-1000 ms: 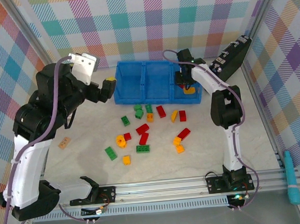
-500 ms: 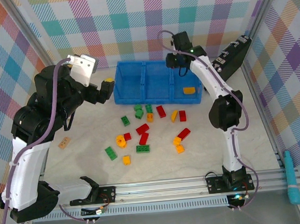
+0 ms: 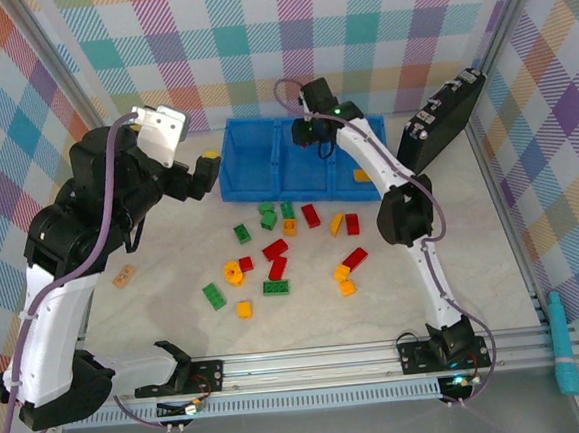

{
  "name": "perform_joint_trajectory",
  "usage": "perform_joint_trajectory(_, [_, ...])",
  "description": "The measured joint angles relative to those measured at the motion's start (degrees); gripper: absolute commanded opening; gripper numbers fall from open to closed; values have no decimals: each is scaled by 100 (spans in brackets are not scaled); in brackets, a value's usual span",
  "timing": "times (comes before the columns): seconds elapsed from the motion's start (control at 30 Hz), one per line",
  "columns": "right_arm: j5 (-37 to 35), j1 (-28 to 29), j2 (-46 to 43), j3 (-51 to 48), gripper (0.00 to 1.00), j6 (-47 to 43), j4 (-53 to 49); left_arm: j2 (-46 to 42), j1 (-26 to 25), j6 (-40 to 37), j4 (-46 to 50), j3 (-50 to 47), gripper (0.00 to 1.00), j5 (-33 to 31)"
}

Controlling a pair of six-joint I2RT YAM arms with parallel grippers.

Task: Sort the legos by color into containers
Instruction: Place the lego in the container.

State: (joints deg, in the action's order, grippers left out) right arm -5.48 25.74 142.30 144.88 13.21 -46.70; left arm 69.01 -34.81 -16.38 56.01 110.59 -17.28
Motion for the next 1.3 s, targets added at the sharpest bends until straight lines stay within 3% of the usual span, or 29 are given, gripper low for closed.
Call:
perform_joint_trajectory(0.3, [-79,94,219,0,41,-24,-79,-31,0,-83,-87,-151,100,-46])
perform_joint_trajectory(0.83, [22,153,63,-249,61,-87,-129,-31,-4,-98,-101,-151,100,-17])
perform_joint_trajectory(1.0, [-17,256,-667,-634,60,-173,-264,-52,-4,-59,-66,-114,100,70])
perform_joint_trajectory(1.3, [-507,450,-3246,-3265,60,214,-107,-247,-4,28,-68,-125,100,179])
